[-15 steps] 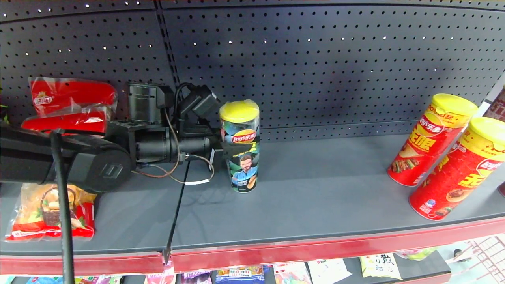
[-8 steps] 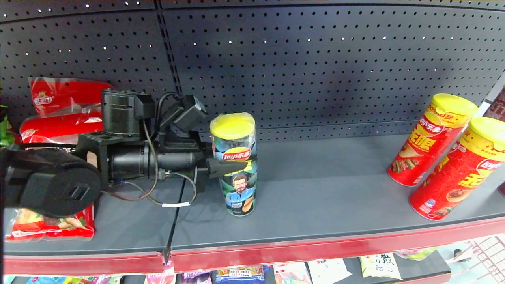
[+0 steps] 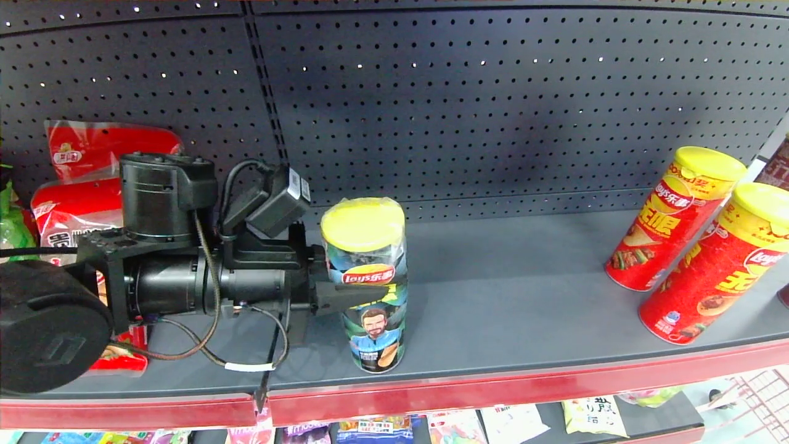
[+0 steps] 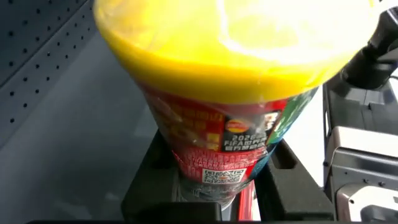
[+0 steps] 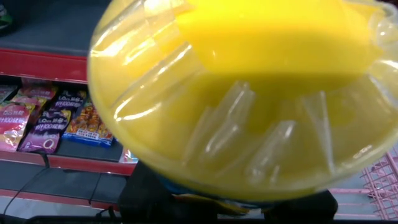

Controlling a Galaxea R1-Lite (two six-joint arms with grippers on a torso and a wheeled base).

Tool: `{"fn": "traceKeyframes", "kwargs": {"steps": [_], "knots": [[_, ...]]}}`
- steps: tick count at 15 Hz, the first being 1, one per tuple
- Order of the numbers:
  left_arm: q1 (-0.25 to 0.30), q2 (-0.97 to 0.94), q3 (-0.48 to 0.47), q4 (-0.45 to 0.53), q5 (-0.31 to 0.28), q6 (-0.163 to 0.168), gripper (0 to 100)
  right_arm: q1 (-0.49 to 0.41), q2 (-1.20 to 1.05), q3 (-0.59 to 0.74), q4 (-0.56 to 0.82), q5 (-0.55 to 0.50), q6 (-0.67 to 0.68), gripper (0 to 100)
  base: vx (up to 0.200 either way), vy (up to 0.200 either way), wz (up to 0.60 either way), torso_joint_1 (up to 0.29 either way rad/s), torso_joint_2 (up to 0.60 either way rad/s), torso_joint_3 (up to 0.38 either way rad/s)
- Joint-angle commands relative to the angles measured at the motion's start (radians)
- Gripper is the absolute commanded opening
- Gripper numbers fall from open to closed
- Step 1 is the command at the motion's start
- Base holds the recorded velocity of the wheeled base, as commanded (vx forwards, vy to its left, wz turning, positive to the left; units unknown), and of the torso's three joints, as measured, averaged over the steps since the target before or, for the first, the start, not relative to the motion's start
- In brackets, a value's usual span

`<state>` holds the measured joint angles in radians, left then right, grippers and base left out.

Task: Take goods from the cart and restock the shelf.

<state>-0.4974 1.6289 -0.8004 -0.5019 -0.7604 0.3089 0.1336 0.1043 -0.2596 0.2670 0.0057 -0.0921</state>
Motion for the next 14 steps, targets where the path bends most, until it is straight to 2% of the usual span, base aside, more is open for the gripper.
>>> {"fn": "traceKeyframes", "kwargs": {"steps": [1, 6, 12, 13, 14], "knots": [[-0.004, 0.026, 0.001, -0.001, 0.004, 0.019, 0, 0.001, 0.000, -0.001, 0.000, 0.000, 0.000, 0, 0.000, 0.000, 0.00, 0.000, 0.00, 0.000], [-0.033, 0.011, 0.046, -0.001, 0.004, 0.025, 0, 0.000, -0.001, -0.003, 0.001, -0.001, 0.000, 0, 0.000, 0.000, 0.00, 0.000, 0.00, 0.000], [-0.030, -0.011, 0.096, -0.001, 0.026, 0.024, 0, 0.001, 0.012, -0.004, 0.000, 0.005, -0.001, 0, 0.000, 0.000, 0.00, 0.000, 0.00, 0.000], [-0.030, -0.009, 0.096, -0.001, 0.027, 0.024, 100, 0.003, 0.018, -0.009, 0.000, 0.013, -0.001, 0, 0.000, 0.000, 0.00, 0.000, 0.00, 0.000], [-0.029, -0.008, 0.098, -0.001, 0.030, 0.024, 100, 0.003, 0.026, -0.010, -0.002, 0.014, -0.001, 0, 0.000, 0.000, 0.00, 0.000, 0.00, 0.000]]}}
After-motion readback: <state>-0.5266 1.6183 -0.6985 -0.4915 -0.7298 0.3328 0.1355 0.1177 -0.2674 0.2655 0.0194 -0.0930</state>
